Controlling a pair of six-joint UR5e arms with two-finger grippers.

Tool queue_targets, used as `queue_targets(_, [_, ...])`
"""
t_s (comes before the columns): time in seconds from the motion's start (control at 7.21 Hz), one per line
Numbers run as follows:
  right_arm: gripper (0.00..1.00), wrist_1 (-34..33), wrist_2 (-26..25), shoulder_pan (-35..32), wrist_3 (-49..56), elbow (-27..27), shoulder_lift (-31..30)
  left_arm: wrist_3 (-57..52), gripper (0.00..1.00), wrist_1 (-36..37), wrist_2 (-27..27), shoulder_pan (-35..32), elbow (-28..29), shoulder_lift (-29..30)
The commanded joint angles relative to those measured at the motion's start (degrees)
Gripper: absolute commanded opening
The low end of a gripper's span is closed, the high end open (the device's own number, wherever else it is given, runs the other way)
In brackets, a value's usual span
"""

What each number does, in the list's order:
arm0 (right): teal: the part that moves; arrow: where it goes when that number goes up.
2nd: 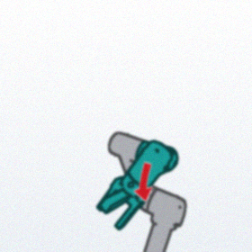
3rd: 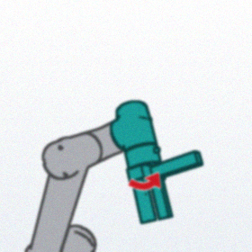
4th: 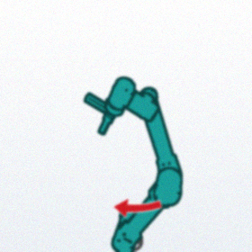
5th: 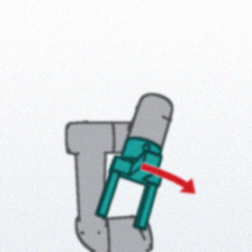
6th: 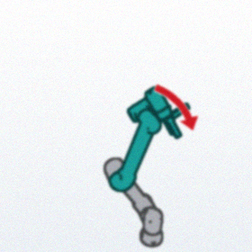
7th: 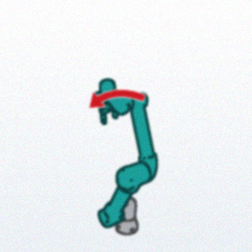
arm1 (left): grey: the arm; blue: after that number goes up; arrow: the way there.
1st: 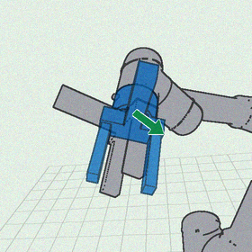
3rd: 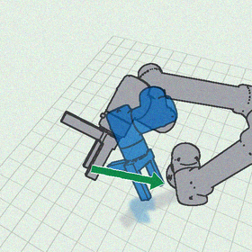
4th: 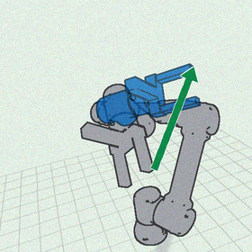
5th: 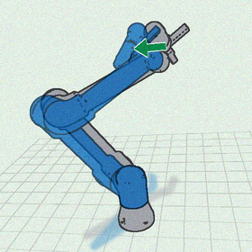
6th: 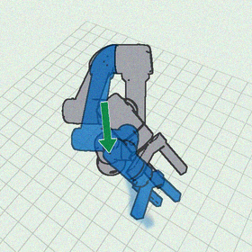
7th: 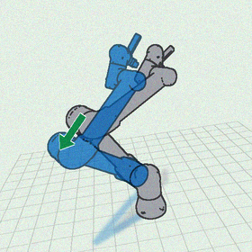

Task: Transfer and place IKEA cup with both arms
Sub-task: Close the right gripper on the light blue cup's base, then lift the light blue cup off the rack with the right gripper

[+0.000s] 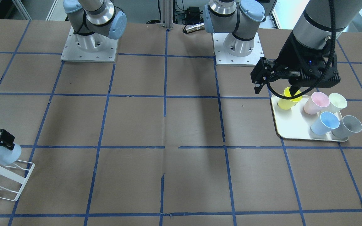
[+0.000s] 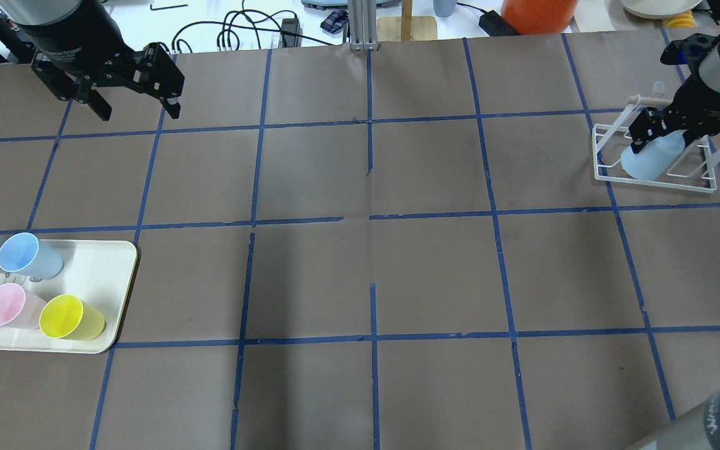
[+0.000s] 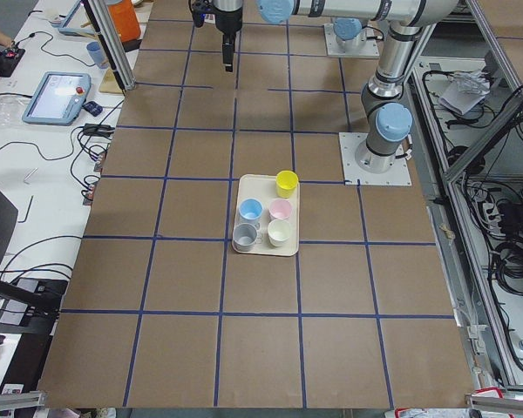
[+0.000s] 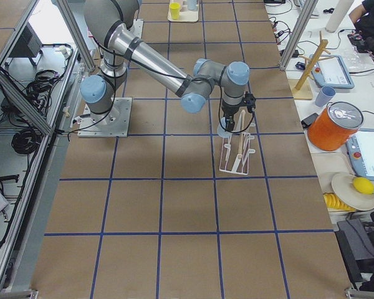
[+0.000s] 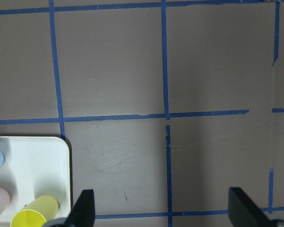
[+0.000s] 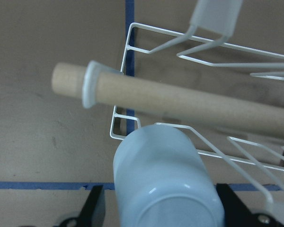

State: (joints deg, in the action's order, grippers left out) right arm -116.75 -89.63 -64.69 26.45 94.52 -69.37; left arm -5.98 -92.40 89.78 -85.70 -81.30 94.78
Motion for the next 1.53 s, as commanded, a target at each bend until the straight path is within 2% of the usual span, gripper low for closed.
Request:
queue_targets(0.0, [0.54,0.12,-0.28,0.0,0.0,-0.04,-0.07,0.0,1.0,0.03,0.05,0.0,0.0,-0.03])
queue_targets(0.14, [0.42,0.12,-0.2,0.0,0.0,-0.13,-0.41,0.0,1.0,-0.06,0.05,0.0,0.0,-0.03])
queue_targets(0.28, [0.35,0.3,-0.46,0.0,0.0,-0.13,-0.51,0.0,1.0,0.03,0.05,0.0,0.0,-0.03])
queue_targets(0.55, [0.33,3.0,-0.9,0.0,0.0,-2.75,-0.59,0.0,1.0,0.03,0.05,0.0,0.0,-0.03])
queue_targets(0.69, [0.29,6.07,-0.99,0.0,0.0,-4.76,-0.59,0.0,1.0,0.03,0.05,0.0,0.0,-0.03])
queue_targets(1.25, [0.28,17.85,-2.13,-0.09,-0.09,-10.58,-2.61,0.09,1.0,0.03,-0.56,0.26,1.31,0.14])
queue_targets(1.39, [0.28,20.14,-2.13,-0.09,-0.09,-11.02,-4.27,0.18,1.0,0.29,-2.39,0.35,1.32,-0.03])
